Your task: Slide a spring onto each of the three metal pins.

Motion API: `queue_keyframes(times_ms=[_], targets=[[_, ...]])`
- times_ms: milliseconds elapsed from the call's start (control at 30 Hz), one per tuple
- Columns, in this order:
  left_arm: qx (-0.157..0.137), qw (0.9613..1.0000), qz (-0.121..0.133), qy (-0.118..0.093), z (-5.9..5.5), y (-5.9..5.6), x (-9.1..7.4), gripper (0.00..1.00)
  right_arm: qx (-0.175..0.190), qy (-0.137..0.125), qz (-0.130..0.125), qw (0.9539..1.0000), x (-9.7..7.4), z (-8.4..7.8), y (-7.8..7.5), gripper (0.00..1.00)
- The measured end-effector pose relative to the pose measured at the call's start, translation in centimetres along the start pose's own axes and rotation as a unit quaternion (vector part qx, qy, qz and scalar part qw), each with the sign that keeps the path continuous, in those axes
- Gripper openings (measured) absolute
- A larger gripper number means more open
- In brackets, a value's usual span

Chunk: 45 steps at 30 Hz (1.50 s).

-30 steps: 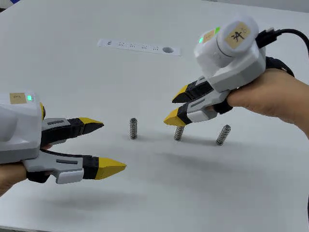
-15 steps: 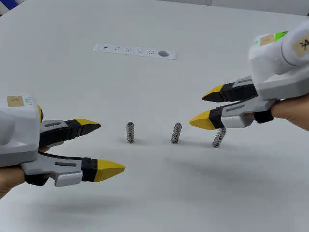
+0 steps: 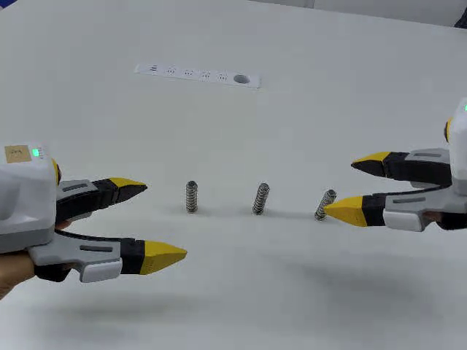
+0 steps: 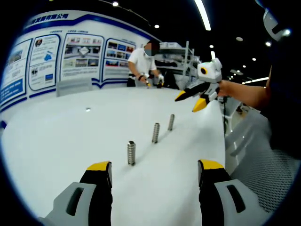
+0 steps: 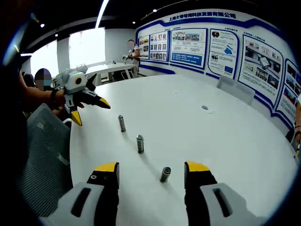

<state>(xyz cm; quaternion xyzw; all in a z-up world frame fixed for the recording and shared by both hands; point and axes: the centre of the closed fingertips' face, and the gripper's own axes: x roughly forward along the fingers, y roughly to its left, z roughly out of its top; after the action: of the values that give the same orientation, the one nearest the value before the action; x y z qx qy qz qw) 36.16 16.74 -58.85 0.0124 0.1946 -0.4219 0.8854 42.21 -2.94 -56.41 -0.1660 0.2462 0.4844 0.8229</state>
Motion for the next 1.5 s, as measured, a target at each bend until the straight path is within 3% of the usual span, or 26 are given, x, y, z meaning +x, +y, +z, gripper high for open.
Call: queue_keyframes(times_ms=[367, 667, 1500], targets=[[0.004, 1.0000, 0.005, -0.002, 0.6, -0.2, -0.5, 0.79, 0.017, -0.036, -0.014, 0.9991, -1.6, -1.7, 0.5, 0.61], [0.002, 0.9999, 0.009, 0.005, 0.1, -0.7, -0.6, 0.80, 0.039, -0.050, -0.023, 0.9977, -1.9, -2.8, 0.4, 0.62], [-0.006, 0.9998, 0.017, 0.002, -0.2, -0.6, -0.7, 0.81, 0.032, -0.044, -0.012, 0.9985, -1.4, -2.6, 0.8, 0.64]])
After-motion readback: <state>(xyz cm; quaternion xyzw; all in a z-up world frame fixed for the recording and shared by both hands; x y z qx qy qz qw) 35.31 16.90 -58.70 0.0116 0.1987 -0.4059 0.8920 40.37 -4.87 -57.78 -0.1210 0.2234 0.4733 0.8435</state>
